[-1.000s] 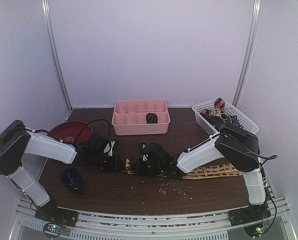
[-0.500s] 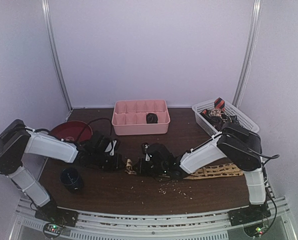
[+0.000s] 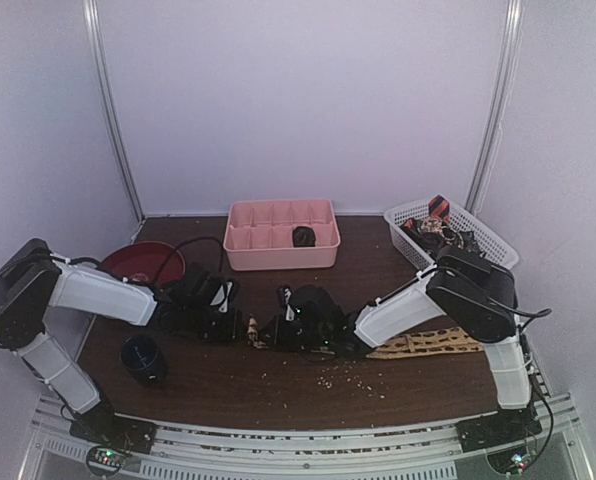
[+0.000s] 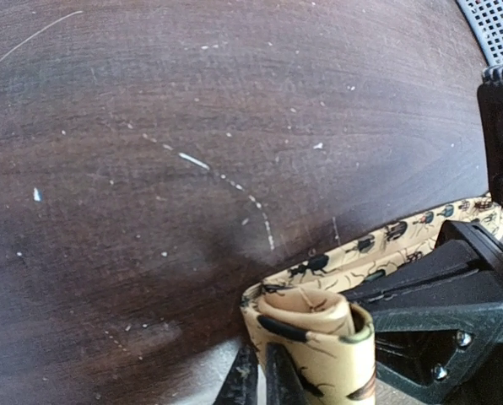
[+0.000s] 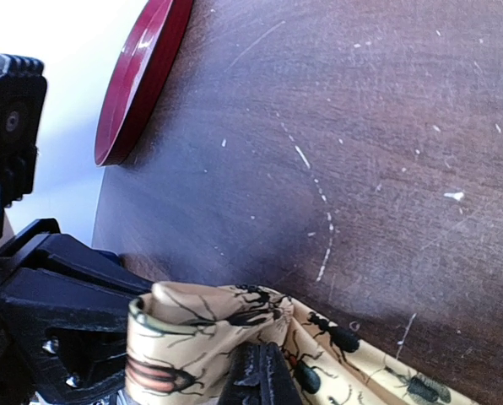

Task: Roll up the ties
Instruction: Roll the tie at the center of the board.

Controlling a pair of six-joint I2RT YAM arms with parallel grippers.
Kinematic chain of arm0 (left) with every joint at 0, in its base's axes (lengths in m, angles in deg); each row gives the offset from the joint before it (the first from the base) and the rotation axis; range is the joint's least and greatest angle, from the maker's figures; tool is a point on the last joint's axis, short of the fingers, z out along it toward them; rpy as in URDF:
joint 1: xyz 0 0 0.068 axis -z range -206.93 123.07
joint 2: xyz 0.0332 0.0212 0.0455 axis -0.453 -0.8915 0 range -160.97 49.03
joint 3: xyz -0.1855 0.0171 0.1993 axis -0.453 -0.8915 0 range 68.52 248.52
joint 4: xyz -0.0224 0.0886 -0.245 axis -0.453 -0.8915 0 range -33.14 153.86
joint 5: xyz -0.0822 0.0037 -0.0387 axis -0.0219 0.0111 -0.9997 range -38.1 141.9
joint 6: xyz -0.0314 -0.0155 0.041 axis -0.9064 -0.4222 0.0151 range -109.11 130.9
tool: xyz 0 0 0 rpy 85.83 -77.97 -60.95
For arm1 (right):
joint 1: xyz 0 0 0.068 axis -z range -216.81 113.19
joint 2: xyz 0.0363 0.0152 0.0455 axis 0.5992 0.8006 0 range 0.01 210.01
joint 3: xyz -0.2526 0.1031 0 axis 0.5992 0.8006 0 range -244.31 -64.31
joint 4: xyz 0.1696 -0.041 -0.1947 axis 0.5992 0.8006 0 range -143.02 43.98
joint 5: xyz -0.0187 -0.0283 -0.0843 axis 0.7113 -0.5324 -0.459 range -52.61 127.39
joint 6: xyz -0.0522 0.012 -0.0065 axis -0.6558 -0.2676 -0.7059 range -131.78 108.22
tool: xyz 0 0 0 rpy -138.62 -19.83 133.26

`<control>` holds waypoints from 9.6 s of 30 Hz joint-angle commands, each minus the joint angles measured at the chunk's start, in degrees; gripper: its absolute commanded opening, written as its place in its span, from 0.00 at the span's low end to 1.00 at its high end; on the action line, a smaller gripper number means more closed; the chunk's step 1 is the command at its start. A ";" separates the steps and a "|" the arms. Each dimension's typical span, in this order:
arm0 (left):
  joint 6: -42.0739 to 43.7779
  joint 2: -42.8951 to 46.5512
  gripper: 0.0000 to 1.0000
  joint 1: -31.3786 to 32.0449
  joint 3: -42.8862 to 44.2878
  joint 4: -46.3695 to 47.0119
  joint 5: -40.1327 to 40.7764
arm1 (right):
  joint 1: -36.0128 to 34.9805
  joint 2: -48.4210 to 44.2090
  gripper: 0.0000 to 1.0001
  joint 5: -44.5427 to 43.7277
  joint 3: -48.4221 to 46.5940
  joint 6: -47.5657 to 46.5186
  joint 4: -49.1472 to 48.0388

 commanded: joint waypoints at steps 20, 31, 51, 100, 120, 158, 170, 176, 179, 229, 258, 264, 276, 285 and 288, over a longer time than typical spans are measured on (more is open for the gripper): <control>0.12 3.16 0.00 0.48 0.92 -0.96 3.01 | 0.13 0.83 0.00 0.09 -0.17 1.15 -1.70; -0.03 3.11 0.03 1.24 1.35 -0.62 2.96 | 0.10 0.41 0.00 -0.02 0.31 0.93 -1.78; -0.22 4.25 0.00 1.68 1.67 -0.59 3.57 | 0.21 -0.49 0.00 -0.89 0.80 0.62 -1.18; 1.39 -5.17 0.00 3.71 6.96 2.85 -0.68 | 1.11 -10.20 0.31 -7.96 5.83 -1.80 7.46; 0.58 -5.23 0.00 4.18 5.71 3.41 0.82 | 0.65 -5.44 0.17 -8.11 3.91 -5.05 13.41; 1.65 -5.66 0.00 2.48 0.67 12.00 -4.21 | 0.55 -8.37 0.18 -6.74 1.20 -7.23 14.14; 1.50 -6.30 0.00 2.50 0.44 10.98 -2.68 | 0.05 -6.67 0.21 -6.88 1.18 -6.19 17.42; 1.30 -6.40 0.00 2.56 0.40 10.85 -2.18 | 0.05 -6.77 0.22 -6.46 1.95 -5.67 17.08; 1.22 -6.34 0.00 2.48 0.36 10.36 -1.63 | -0.01 -8.70 0.25 -7.58 1.54 -6.02 17.97; 0.46 -6.45 0.00 2.48 1.15 9.60 -1.36 | -0.11 -5.23 0.10 -9.80 -1.35 -6.96 20.30; -1.02 -4.75 0.00 1.25 -0.66 8.57 2.11 | 0.08 -4.99 0.07 -8.61 0.52 -6.50 18.89; -2.02 -4.63 0.00 1.29 -2.14 13.01 -1.84 | 0.19 -5.55 0.07 -8.36 1.46 -6.15 17.75; -4.21 -3.35 0.00 1.25 -3.82 16.76 -2.64 | 0.40 -6.02 0.07 -8.23 2.94 -5.88 16.88; -3.28 -3.28 0.00 1.33 -3.46 8.44 3.59 | 0.70 -5.56 0.07 -7.82 2.48 -5.97 17.04; -4.26 -3.95 0.00 1.42 -3.86 9.43 2.71 | 0.80 -5.54 0.07 -8.00 2.55 -5.96 16.95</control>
